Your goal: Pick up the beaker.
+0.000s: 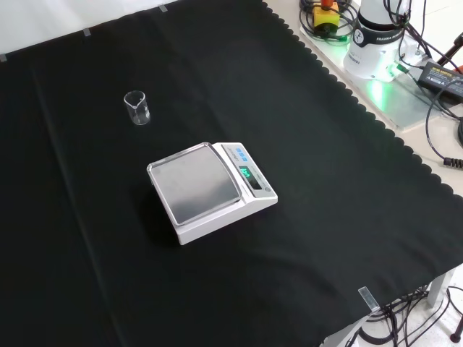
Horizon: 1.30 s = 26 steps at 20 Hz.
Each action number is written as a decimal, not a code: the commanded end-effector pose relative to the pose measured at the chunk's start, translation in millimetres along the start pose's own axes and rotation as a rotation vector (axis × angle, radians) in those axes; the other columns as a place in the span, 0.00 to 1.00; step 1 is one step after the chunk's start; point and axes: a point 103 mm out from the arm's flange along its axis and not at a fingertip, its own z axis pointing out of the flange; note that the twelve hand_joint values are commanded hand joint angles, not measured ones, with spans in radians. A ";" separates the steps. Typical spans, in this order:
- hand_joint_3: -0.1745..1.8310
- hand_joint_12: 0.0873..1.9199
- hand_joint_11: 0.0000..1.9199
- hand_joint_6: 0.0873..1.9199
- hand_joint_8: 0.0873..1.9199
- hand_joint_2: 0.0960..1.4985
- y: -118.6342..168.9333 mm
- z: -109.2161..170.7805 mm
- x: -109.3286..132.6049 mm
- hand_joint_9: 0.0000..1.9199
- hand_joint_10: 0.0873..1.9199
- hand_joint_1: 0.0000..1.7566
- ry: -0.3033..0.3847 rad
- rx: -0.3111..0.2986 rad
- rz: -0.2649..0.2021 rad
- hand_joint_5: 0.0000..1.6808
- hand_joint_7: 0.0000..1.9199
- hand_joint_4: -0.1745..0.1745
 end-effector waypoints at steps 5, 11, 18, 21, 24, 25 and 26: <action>0.19 0.67 0.25 0.00 0.33 0.52 9.8 -5.4 -13.9 0.30 0.00 0.00 -0.018 -0.003 -0.017 0.13 0.06 0.38; 0.19 0.68 0.25 0.00 0.33 0.52 25.8 -7.9 -18.5 0.30 0.00 0.00 -0.011 0.022 -0.037 0.14 0.07 0.38; 0.19 0.68 0.26 0.00 0.33 0.50 76.2 19.1 -24.1 0.31 0.00 0.04 -0.062 0.080 -0.028 0.17 0.09 0.42; 0.18 0.67 0.27 0.00 0.32 0.50 100.6 37.0 -26.6 0.32 0.00 0.06 -0.052 0.107 -0.023 0.18 0.10 0.43; 0.18 0.67 0.27 0.00 0.32 0.50 122.9 58.1 -30.4 0.32 0.00 0.06 -0.038 0.123 -0.018 0.18 0.10 0.43; 0.18 0.67 0.27 0.00 0.31 0.50 128.9 64.4 -32.2 0.32 0.00 0.06 -0.037 0.127 -0.016 0.18 0.10 0.43; 0.18 0.67 0.27 0.00 0.31 0.50 134.6 70.6 -34.1 0.32 0.00 0.06 -0.039 0.131 -0.013 0.18 0.10 0.42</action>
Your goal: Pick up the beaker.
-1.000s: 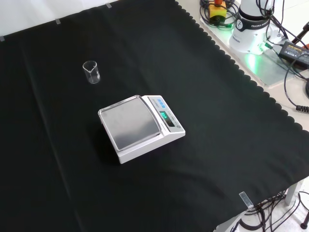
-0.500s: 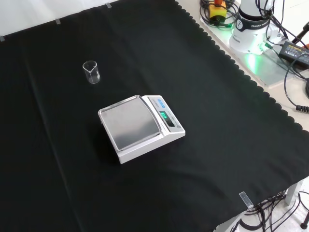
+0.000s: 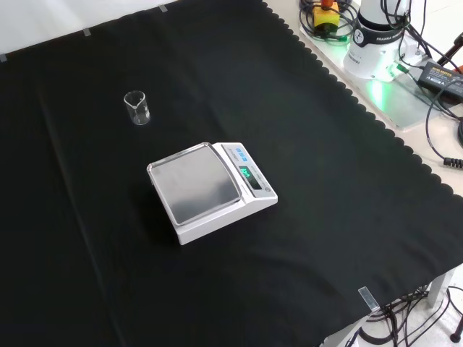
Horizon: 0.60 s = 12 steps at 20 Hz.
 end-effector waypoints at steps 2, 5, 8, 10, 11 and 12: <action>0.18 0.67 0.27 0.00 0.31 0.50 80.1 55.3 -20.1 0.32 0.00 0.06 -0.008 0.058 0.024 0.18 0.10 0.42; 0.18 0.67 0.27 0.00 0.31 0.50 92.3 69.2 -26.0 0.32 0.00 0.06 -0.032 0.056 0.036 0.19 0.10 0.43; 0.18 0.67 0.27 0.00 0.31 0.50 106.1 85.6 -32.3 0.32 0.00 0.06 -0.045 0.061 0.043 0.19 0.11 0.43; 0.18 0.67 0.27 0.00 0.31 0.49 118.8 98.8 -38.3 0.32 0.00 0.07 -0.046 0.068 0.052 0.20 0.11 0.44; 0.18 0.67 0.27 0.00 0.31 0.49 124.8 105.0 -41.8 0.32 0.00 0.07 -0.042 0.073 0.058 0.20 0.11 0.44; 0.17 0.67 0.27 0.00 0.31 0.50 130.5 110.7 -45.4 0.31 0.01 0.07 -0.039 0.079 0.063 0.20 0.12 0.44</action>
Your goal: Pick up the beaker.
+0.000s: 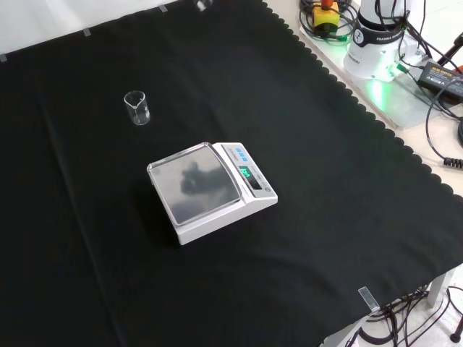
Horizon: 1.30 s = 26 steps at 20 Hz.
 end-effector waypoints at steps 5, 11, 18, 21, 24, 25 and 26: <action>0.15 0.68 0.27 0.00 0.30 0.50 76.6 49.4 -37.3 0.20 0.28 0.07 -0.009 0.015 0.047 0.21 0.12 0.44; 0.15 0.68 0.27 0.00 0.31 0.50 111.1 83.1 -56.1 0.18 0.32 0.08 -0.015 0.036 0.070 0.20 0.12 0.44; 0.14 0.68 0.27 0.00 0.30 0.48 130.4 123.4 -75.2 0.18 0.33 0.09 0.013 0.088 0.097 0.17 0.11 0.44; 0.14 0.68 0.27 0.00 0.30 0.48 134.4 139.1 -78.1 0.18 0.33 0.09 0.016 0.095 0.100 0.17 0.11 0.44; 0.14 0.69 0.26 0.00 0.31 0.48 137.0 141.5 -78.7 0.17 0.34 0.09 -0.004 0.087 0.103 0.16 0.10 0.44; 0.14 0.70 0.26 0.00 0.31 0.48 140.8 147.8 -79.6 0.16 0.34 0.09 -0.006 0.095 0.108 0.16 0.10 0.44; 0.14 0.70 0.25 0.00 0.31 0.48 145.6 156.5 -80.8 0.16 0.34 0.09 -0.004 0.105 0.112 0.15 0.09 0.44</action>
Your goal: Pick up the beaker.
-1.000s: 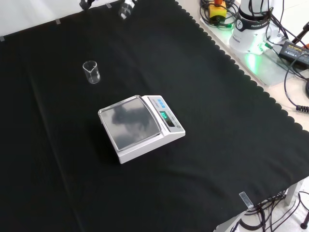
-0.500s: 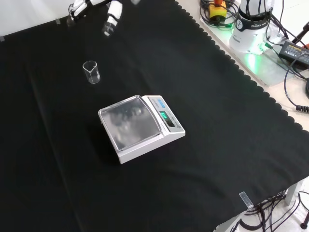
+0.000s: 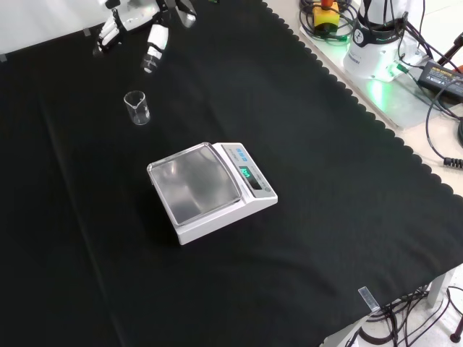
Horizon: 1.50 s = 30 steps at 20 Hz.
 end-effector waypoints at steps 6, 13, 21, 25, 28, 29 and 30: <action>0.14 0.71 0.24 0.00 0.31 0.48 49.8 58.4 -5.5 0.15 0.35 0.09 0.000 0.056 0.024 0.15 0.09 0.44; 0.13 0.71 0.24 0.00 0.32 0.48 65.6 94.9 -0.7 0.15 0.36 0.09 -0.024 0.131 0.035 0.15 0.08 0.44; 0.13 0.71 0.23 0.00 0.32 0.48 61.7 114.6 0.4 0.15 0.36 0.09 -0.031 0.171 0.042 0.14 0.08 0.45; 0.13 0.71 0.23 0.00 0.32 0.48 50.6 115.4 3.4 0.14 0.36 0.09 -0.029 0.161 0.044 0.13 0.08 0.45; 0.14 0.70 0.26 0.00 0.32 0.50 42.2 114.2 11.9 0.17 0.36 0.15 -0.039 0.125 0.026 0.15 0.11 0.45; 0.14 0.69 0.28 0.00 0.33 0.51 40.9 114.3 14.9 0.21 0.35 0.18 -0.044 0.121 0.023 0.18 0.13 0.45; 0.14 0.67 0.30 0.00 0.32 0.52 40.6 115.1 17.8 0.24 0.34 0.20 -0.049 0.128 0.024 0.21 0.16 0.45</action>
